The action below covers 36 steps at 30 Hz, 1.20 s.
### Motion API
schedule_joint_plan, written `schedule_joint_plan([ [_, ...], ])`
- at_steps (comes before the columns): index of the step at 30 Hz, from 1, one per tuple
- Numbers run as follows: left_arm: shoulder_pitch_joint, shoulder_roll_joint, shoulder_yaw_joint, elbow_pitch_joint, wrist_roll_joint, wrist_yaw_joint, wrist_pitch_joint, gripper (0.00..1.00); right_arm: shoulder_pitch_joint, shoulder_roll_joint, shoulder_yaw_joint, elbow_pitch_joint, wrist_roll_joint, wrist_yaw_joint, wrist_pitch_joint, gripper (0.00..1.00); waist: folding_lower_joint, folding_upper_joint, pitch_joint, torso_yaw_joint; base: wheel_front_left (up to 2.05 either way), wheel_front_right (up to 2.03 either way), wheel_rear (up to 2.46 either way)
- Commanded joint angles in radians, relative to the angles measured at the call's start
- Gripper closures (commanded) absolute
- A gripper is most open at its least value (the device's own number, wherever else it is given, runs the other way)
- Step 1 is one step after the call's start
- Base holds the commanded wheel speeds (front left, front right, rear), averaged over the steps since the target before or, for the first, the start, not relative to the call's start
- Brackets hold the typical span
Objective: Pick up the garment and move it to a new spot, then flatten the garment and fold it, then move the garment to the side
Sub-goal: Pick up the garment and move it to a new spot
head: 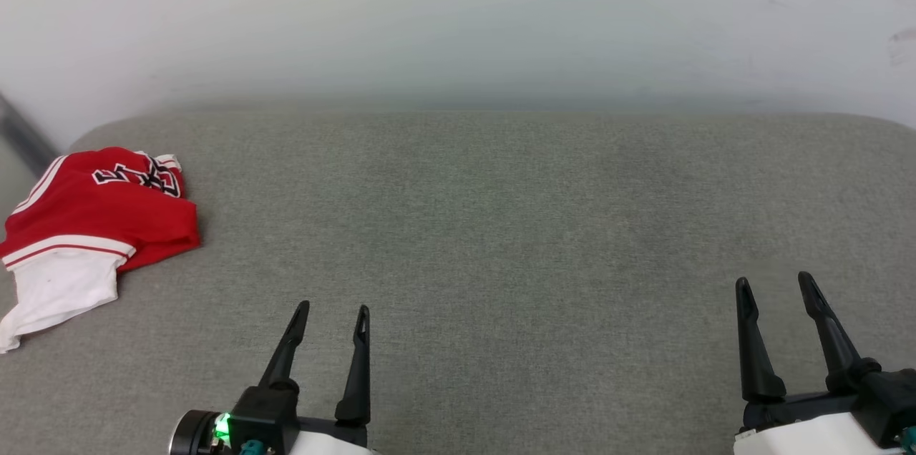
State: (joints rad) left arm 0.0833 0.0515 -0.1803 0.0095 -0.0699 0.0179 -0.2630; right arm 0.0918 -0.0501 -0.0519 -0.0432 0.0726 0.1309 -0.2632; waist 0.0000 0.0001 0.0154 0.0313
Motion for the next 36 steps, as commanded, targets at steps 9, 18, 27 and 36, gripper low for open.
schedule_joint_plan([
  [9, 0.005, -0.001, 0.043, 0.010, -0.023, -0.005, -0.003, 0.00, 0.022, 0.000, 0.014, 0.004, 0.011, 0.000, -0.002, 0.00, 0.0000, -0.0001, -0.001, 0.125, 0.00, 0.00, 0.00],
  [18, 0.013, -0.001, 0.064, 0.005, -0.009, -0.017, -0.003, 0.00, 0.015, 0.000, 0.040, 0.011, 0.015, 0.000, -0.002, 0.00, 0.0000, -0.0001, 0.003, 0.265, 0.00, 0.00, 0.00],
  [27, 0.020, -0.001, 0.065, -0.001, -0.005, -0.011, -0.003, 0.00, 0.018, 0.000, 0.082, 0.019, 0.009, 0.000, -0.002, 0.00, 0.0000, -0.0001, 0.002, 0.388, 0.00, 0.00, 0.00],
  [36, 0.032, -0.001, 0.070, -0.004, 0.003, -0.012, -0.003, 0.00, 0.008, 0.000, 0.095, 0.026, 0.006, 0.000, -0.002, 0.00, 0.0000, -0.0001, -0.008, 0.473, 0.00, 0.00, 0.00],
])
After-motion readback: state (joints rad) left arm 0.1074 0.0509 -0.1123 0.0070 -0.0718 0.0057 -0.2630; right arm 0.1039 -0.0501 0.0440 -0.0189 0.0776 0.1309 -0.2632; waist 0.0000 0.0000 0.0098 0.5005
